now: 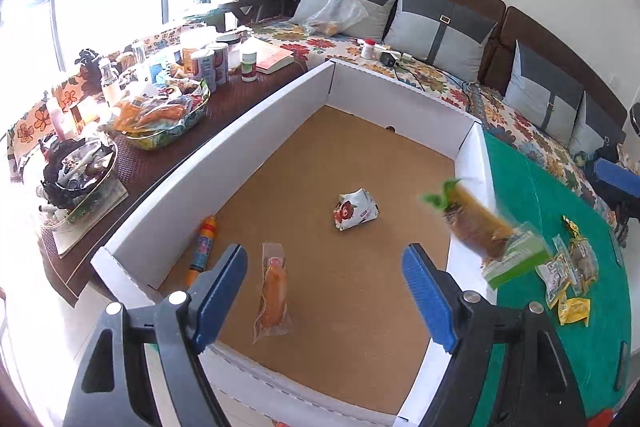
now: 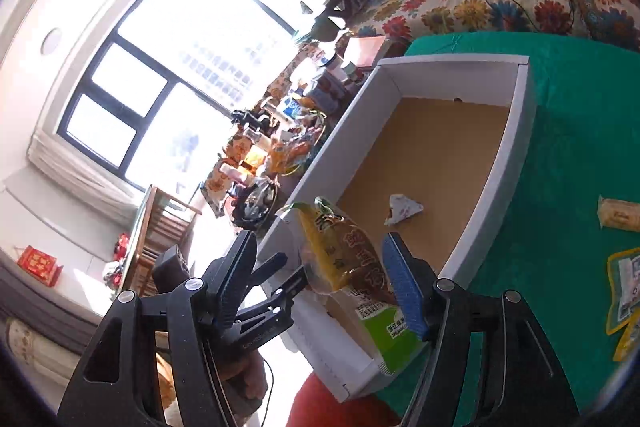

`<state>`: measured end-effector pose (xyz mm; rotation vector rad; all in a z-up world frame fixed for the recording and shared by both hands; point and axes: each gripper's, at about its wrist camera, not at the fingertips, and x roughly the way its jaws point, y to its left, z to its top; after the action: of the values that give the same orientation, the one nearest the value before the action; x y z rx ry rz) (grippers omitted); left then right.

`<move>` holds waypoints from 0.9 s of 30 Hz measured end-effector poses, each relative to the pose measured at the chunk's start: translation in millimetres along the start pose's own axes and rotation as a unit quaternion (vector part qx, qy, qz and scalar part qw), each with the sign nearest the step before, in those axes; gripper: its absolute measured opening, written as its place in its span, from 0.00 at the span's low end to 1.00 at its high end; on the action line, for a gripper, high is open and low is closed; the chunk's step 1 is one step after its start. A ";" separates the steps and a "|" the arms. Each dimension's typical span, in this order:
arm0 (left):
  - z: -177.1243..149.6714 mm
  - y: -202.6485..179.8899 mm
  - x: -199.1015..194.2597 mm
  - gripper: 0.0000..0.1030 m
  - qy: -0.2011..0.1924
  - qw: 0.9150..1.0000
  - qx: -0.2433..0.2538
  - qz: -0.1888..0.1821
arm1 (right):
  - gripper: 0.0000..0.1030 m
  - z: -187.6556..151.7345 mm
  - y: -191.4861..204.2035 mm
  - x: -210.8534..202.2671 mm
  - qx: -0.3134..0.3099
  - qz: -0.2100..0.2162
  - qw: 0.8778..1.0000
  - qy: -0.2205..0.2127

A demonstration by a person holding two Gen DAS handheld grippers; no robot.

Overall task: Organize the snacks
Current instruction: 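Carry both held packs into the white box and open both tools, then withdraw both open tools from the box back over the green sheet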

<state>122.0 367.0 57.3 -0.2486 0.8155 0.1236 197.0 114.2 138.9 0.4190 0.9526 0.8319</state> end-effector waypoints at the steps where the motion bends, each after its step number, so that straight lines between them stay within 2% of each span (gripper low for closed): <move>1: -5.0 5.3 0.9 0.78 0.003 1.000 -0.009 -0.004 | 0.67 -3.7 -5.8 -5.7 -0.002 -0.006 1.000 -0.006; 2: -10.1 7.3 3.2 0.78 0.008 1.000 -0.018 -0.010 | 0.68 -9.6 -15.5 -14.7 -0.006 -0.021 1.000 -0.015; 4: -20.5 -1.9 9.5 0.78 0.024 0.999 -0.027 -0.029 | 0.70 -24.3 -44.1 -35.7 -0.025 -0.079 0.996 -0.032; 6: -23.0 -31.2 18.9 0.78 0.039 0.997 -0.016 -0.059 | 0.70 -44.7 -84.6 -58.2 -0.053 -0.163 0.984 -0.041; 9: -34.1 -96.5 17.2 0.78 0.052 0.992 0.032 -0.107 | 0.70 -87.5 -166.1 -93.7 -0.064 -0.297 0.952 -0.034; 11: -46.7 -144.8 19.9 0.83 0.067 0.985 0.073 -0.138 | 0.70 -124.4 -224.3 -129.0 -0.034 -0.373 0.926 -0.033; 15: -83.9 -232.6 45.6 0.87 0.117 0.968 0.136 -0.173 | 0.70 -190.3 -310.7 -214.1 0.070 -0.470 0.877 -0.068; 18: -112.3 -280.7 81.6 0.87 0.151 0.961 0.170 -0.158 | 0.70 -223.0 -337.9 -261.1 0.115 -0.512 0.844 -0.108; 20: -127.4 -300.9 105.4 0.87 0.165 0.959 0.183 -0.143 | 0.70 -234.9 -348.2 -276.9 0.133 -0.524 0.832 -0.124; 23: -138.9 -318.1 131.3 0.87 0.165 0.960 0.188 -0.124 | 0.70 -240.2 -356.4 -285.7 0.145 -0.527 0.827 -0.135; 25: -140.4 -324.5 135.9 0.88 0.133 0.965 0.195 -0.110 | 0.70 -241.5 -357.2 -283.9 0.142 -0.528 0.826 -0.139; 27: -141.5 -331.7 141.4 0.88 0.119 0.967 0.201 -0.104 | 0.70 -241.0 -359.6 -281.9 0.142 -0.527 0.826 -0.140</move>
<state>186.4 11.5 -82.5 0.0380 1.0278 -0.2737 61.9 -339.1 -68.7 0.1942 0.8570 -0.3862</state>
